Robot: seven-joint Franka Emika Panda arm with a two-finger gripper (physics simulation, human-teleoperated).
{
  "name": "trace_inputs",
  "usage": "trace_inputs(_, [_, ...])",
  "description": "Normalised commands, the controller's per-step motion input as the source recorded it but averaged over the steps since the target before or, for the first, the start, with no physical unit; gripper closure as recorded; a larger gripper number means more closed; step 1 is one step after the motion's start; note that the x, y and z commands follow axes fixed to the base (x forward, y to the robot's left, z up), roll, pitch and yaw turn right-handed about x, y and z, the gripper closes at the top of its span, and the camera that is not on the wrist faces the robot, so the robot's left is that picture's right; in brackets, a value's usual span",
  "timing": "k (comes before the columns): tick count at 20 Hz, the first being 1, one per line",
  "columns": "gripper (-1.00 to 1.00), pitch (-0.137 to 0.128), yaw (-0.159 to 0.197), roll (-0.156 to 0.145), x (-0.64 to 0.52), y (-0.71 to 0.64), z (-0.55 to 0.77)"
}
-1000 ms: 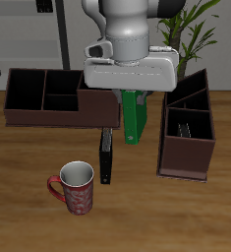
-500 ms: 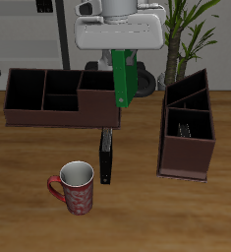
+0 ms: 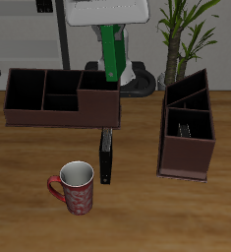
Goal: Place the yellow book into the left desk caddy's right compartment and place the green book into the back desk caddy's front compartment and place the black book into the back desk caddy's back compartment
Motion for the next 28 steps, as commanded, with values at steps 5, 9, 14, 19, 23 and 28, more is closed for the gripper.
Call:
trace_inputs(5, [1.0, 0.005, 0.045, -0.026, -0.3, -0.34, -0.03])
trace_inputs(9, [1.0, -0.028, 0.096, -0.035, -0.17, -0.42, -0.18])
trace_inputs(14, [1.0, -0.024, 0.107, 0.018, -0.34, -0.41, -0.24])
trace_inputs(19, [1.0, -0.017, 0.012, -0.026, -0.29, -0.56, -0.07])
trace_inputs(23, [1.0, -0.036, -0.061, -0.005, -0.25, -0.31, 0.03])
trace_inputs(28, [1.0, -0.005, -0.051, 0.051, -0.33, -0.09, -0.11])
